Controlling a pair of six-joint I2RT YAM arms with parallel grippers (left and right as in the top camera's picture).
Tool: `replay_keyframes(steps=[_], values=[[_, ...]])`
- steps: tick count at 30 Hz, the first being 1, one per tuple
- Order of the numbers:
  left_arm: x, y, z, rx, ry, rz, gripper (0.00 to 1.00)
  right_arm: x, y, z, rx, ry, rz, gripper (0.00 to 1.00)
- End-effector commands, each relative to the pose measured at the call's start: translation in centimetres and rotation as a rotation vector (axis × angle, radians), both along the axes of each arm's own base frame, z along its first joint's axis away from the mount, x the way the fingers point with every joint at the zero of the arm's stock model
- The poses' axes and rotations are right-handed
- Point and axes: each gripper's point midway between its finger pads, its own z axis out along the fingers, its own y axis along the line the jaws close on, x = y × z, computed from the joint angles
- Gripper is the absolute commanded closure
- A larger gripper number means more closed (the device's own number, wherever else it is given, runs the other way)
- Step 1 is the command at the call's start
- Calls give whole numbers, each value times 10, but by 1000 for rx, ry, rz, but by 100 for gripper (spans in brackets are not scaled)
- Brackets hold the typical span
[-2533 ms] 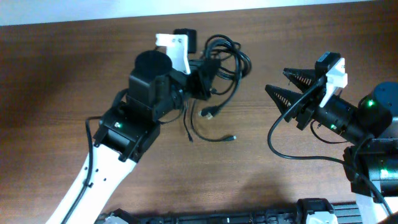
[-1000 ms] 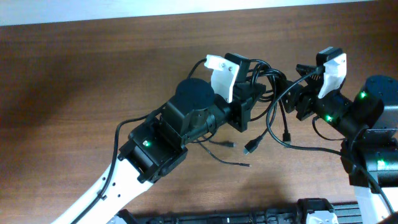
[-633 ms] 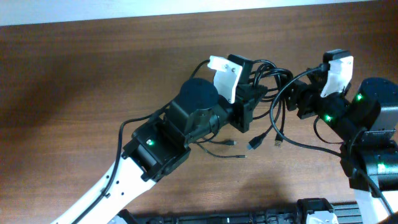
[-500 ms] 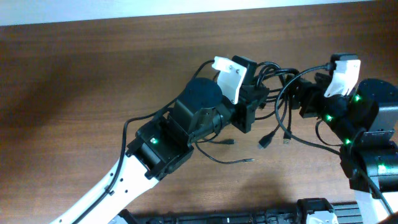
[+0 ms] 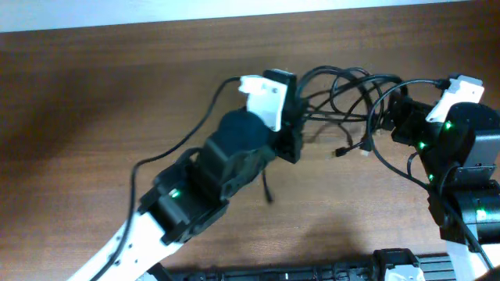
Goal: Untangle cables
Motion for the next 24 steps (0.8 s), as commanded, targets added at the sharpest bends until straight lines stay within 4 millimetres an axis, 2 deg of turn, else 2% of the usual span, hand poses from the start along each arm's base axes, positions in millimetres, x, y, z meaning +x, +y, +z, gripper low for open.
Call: replay_keyframes(steps=[1,8,13,20,24], values=[[11,52,32,-11,-94,198,100,-8,-35,4,-57,-3,-183,13],[14,79,41,-24,-106,254,100,-10,-37,2,-53,5,-200,11],[25,114,44,-11,-111,367,100,-10,-37,2,-52,5,-200,11],[33,142,51,-24,-126,446,100,-11,-37,1,-53,8,-200,11],[37,150,52,-23,-127,471,100,-11,-37,1,-54,10,-200,11]])
